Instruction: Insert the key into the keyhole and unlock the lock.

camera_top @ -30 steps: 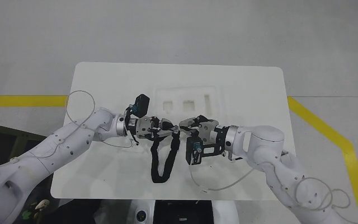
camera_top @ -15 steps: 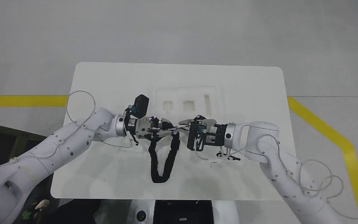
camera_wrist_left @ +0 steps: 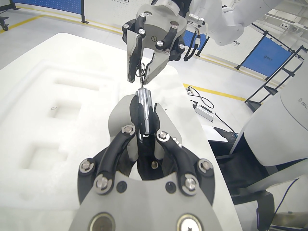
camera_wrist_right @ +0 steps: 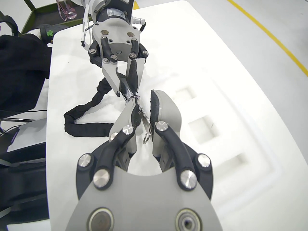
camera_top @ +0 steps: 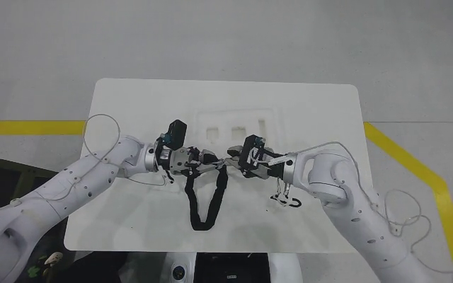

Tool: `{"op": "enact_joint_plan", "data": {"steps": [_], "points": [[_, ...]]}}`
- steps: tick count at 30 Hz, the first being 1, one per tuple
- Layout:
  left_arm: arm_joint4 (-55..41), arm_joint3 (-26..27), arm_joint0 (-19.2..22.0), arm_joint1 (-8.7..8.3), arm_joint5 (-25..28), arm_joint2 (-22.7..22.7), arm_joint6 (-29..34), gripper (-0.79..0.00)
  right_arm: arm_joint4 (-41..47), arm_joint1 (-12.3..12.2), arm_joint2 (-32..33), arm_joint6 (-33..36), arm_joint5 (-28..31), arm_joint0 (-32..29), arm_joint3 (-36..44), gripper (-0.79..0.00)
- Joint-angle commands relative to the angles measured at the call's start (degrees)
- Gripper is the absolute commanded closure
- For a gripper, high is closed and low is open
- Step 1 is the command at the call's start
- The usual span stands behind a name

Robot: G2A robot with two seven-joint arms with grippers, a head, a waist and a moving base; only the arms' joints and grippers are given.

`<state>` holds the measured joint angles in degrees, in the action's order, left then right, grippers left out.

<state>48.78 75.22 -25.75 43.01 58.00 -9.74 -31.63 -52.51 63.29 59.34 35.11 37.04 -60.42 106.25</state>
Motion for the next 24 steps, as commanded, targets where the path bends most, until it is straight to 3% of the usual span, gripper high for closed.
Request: {"op": "enact_joint_plan", "data": {"steps": [1, 5, 6, 7, 8, 15, 24], "points": [[0.49, 0.01, 0.09, -0.02, 0.0, 0.0, -0.22, 0.0, 2.54, 0.05, -0.28, 2.1, -0.84, 0.41, -0.14, 0.0], [1.21, -0.04, 0.13, -0.02, 0.0, 0.0, -0.76, 0.0, 5.21, 0.18, -0.8, 4.46, -1.9, 1.65, -0.42, 0.0], [1.49, -0.15, 0.2, -0.03, 0.0, 0.0, -0.77, 0.0, 5.6, 0.22, -0.89, 4.3, -2.0, 1.81, -0.5, -0.129], [1.83, -0.42, 0.29, -0.05, 0.0, 0.0, -0.56, 0.0, 5.74, 0.24, -0.92, 4.03, -2.1, 1.91, -0.61, -0.372], [2.33, -0.81, 0.44, -0.08, 0.0, 0.0, -0.15, 0.0, 5.66, 0.26, -0.92, 3.69, -2.17, 2.01, -0.68, -0.785], [2.64, -7.18, 1.85, -0.71, -0.44, -2.13, -0.83, 0.0, 3.32, -0.21, 1.99, -1.35, -2.75, -0.2, 0.34, -0.785], [3.53, -7.84, -0.52, -1.17, -10.32, -6.64, 6.75, 0.0, 1.14, -1.45, 7.44, -3.88, -2.36, -6.22, 3.36, -0.785]]}}
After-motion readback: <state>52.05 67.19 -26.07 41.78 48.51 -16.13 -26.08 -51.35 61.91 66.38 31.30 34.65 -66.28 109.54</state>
